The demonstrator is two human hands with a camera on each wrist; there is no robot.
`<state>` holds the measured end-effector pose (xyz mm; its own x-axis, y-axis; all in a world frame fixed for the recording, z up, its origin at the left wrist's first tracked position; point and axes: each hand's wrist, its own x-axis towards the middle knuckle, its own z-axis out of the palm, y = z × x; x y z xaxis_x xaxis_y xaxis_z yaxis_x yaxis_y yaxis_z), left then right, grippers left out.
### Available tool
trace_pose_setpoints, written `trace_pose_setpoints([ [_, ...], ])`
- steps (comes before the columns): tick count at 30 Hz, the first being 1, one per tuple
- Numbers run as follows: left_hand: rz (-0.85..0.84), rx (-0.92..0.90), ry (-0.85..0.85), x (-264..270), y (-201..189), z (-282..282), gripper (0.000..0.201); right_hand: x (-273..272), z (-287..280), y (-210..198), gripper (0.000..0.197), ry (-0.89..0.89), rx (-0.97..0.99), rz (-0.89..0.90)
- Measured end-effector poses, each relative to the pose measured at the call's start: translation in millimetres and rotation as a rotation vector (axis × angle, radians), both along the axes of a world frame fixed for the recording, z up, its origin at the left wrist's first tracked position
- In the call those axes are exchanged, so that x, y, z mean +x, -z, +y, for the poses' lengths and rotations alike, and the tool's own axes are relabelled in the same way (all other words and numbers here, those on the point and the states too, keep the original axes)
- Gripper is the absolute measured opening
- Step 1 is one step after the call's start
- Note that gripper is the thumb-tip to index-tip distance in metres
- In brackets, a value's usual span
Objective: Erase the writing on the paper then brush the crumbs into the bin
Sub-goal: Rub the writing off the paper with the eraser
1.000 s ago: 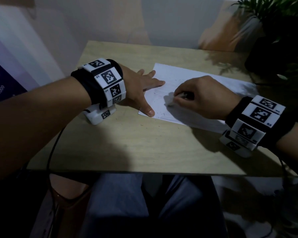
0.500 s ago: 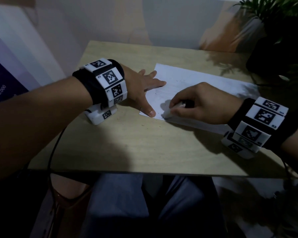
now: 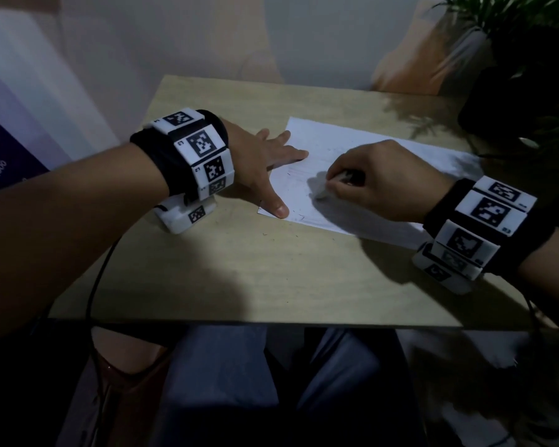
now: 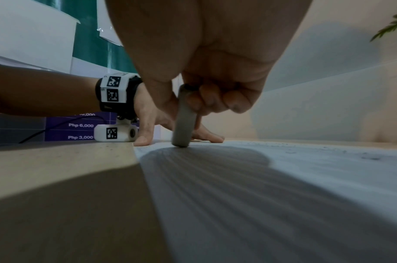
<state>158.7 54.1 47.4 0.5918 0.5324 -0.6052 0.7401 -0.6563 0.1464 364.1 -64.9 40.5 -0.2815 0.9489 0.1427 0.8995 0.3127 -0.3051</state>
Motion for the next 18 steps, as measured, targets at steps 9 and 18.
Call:
trace_pose_setpoints([
  [9, 0.008, -0.009, 0.000, 0.7, 0.5, 2.5, 0.138, -1.9, -2.4, -0.8, 0.036, -0.002, -0.077, 0.043],
  [18, -0.002, -0.007, -0.003, -1.3, 0.3, 2.0, 0.135, -1.8, -5.5, -2.5, 0.033, -0.024, -0.132, 0.085],
])
